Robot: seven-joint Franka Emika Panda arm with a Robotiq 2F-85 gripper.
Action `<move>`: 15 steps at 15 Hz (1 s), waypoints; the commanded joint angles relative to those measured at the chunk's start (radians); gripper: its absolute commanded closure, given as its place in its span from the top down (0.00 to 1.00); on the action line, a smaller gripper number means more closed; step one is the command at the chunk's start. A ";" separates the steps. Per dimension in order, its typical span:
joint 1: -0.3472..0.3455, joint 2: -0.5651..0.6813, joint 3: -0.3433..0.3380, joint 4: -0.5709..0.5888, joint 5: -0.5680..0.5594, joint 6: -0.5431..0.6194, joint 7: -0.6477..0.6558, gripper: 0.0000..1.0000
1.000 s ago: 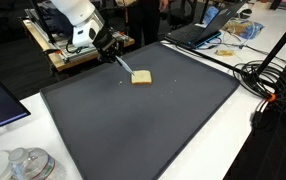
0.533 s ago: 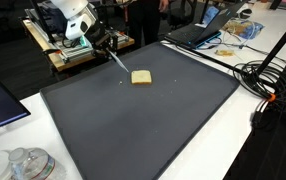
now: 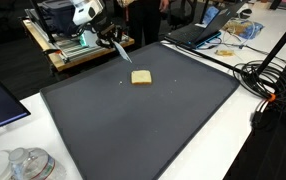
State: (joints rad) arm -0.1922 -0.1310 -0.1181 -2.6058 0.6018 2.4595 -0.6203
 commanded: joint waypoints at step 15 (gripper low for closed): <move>0.207 -0.132 0.176 0.124 -0.524 -0.142 0.592 0.01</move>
State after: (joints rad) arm -0.0068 -0.2813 0.0236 -2.5392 0.1458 2.3680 -0.1087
